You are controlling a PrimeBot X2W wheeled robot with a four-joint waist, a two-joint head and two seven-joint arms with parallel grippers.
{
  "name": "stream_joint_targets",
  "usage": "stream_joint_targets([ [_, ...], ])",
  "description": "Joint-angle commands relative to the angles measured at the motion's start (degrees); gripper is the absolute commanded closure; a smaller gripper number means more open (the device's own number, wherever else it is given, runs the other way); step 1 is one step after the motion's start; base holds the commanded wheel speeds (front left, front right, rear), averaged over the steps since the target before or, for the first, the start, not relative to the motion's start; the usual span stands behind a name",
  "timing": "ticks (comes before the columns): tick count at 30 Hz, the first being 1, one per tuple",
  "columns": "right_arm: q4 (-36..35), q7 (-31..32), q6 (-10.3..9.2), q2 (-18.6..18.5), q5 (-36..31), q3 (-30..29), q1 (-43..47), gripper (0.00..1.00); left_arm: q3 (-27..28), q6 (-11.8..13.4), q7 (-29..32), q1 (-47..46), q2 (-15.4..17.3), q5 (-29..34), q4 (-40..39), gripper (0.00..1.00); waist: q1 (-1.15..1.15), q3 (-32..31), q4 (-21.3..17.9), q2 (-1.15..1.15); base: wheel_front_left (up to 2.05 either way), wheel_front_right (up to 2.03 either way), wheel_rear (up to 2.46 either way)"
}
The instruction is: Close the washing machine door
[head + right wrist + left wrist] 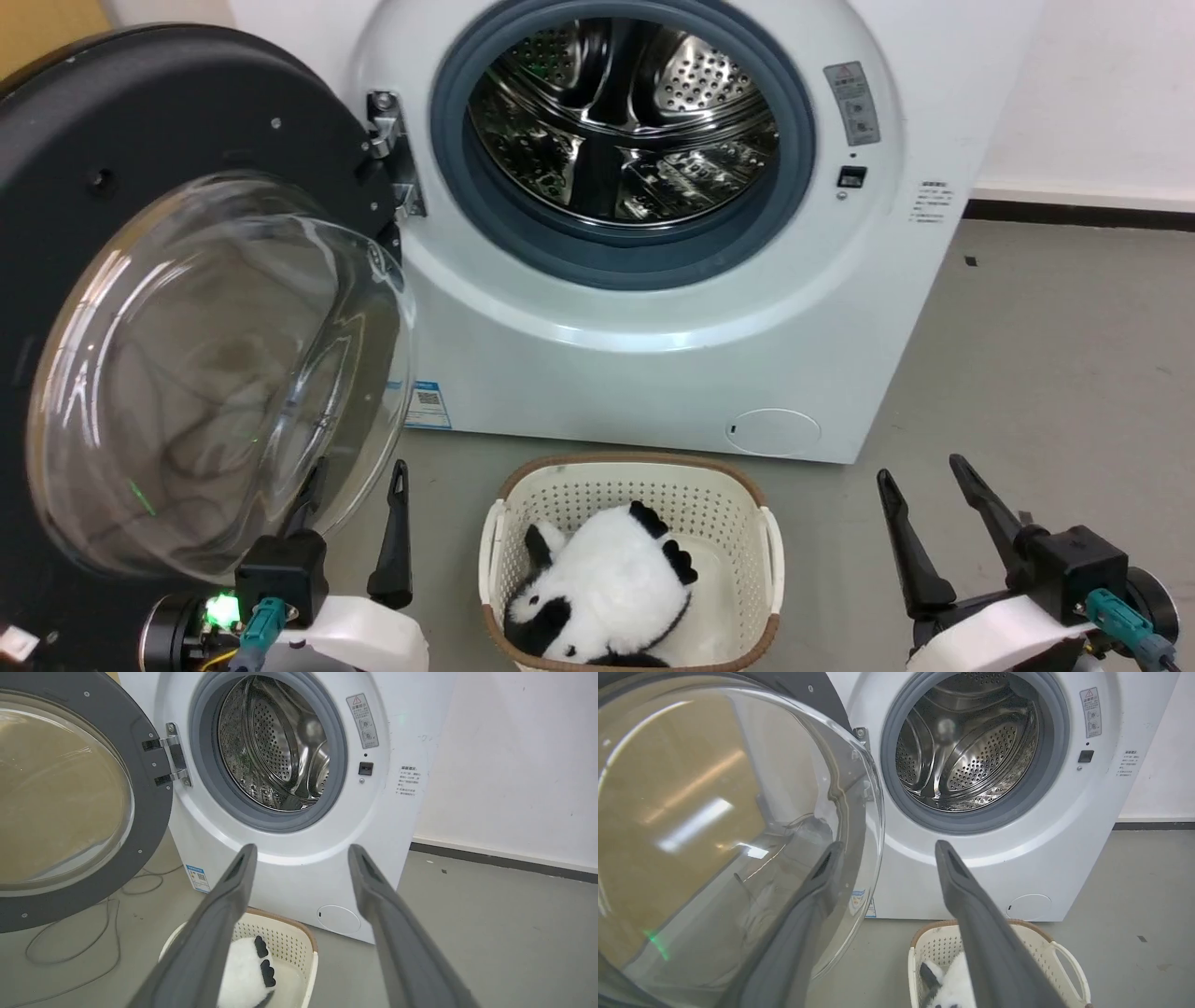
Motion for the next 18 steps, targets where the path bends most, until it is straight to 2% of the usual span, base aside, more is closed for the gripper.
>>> stream_joint_targets([
  [1,-0.3,-0.7,0.01,-0.2,0.5,0.3,0.6,0.00,0.0,0.2,-0.7,0.7,0.2,-0.1,-0.4,0.00,0.00,-0.1,0.7,0.00,0.00,0.00,0.00],
  [18,-0.6,-2.6,0.02,-0.7,2.3,1.7,1.1,0.00,-0.5,0.4,-2.6,1.4,0.4,-0.1,-1.2,0.00,0.00,-0.4,6.3,0.00,0.00,0.00,0.00],
])
